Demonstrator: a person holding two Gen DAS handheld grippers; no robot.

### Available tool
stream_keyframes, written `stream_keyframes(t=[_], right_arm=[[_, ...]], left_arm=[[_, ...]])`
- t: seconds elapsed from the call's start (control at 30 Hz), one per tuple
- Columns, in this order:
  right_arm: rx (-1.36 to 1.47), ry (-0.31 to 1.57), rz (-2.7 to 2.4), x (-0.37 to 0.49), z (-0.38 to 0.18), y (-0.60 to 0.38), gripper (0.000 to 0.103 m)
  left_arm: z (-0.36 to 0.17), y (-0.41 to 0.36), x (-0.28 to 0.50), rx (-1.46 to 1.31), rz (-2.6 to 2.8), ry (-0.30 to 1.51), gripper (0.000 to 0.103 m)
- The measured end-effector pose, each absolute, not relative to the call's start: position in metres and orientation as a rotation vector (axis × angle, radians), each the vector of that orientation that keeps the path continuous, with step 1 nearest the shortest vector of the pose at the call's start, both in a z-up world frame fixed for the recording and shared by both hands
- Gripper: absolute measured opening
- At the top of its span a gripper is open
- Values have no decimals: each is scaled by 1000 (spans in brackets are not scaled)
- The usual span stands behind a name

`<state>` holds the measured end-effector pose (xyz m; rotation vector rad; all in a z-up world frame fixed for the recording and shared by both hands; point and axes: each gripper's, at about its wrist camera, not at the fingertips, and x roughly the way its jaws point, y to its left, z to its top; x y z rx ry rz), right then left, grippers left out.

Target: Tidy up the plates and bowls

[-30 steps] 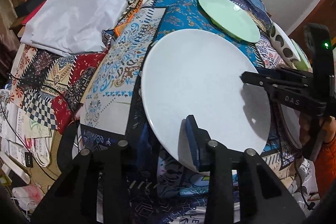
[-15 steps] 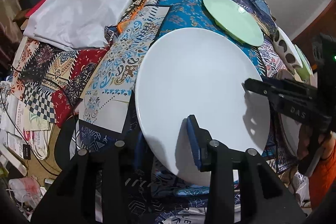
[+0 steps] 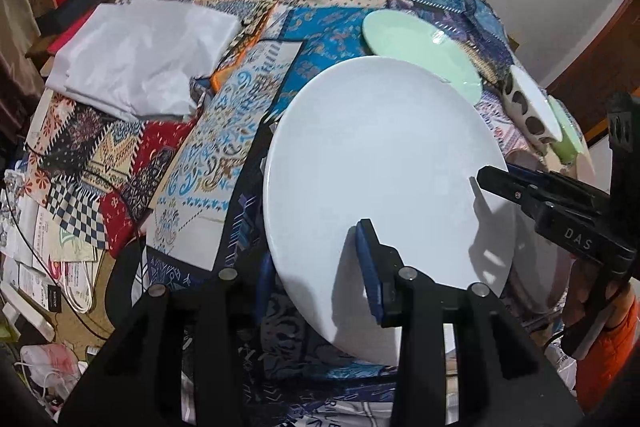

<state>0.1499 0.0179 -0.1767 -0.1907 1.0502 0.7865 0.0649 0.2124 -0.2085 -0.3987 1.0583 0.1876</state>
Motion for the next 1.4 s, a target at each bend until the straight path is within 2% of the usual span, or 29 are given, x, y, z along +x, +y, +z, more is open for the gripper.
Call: stream_keyframes(t=[0.57,1.4], right_arm=[[-115,948,710,143,-140,-45,31],[4,970,570,135,-154,-138,31]], left_arm=[[-169,162,82,-334,105,985,37],[-189,79,118,-290,-26,1071,38]])
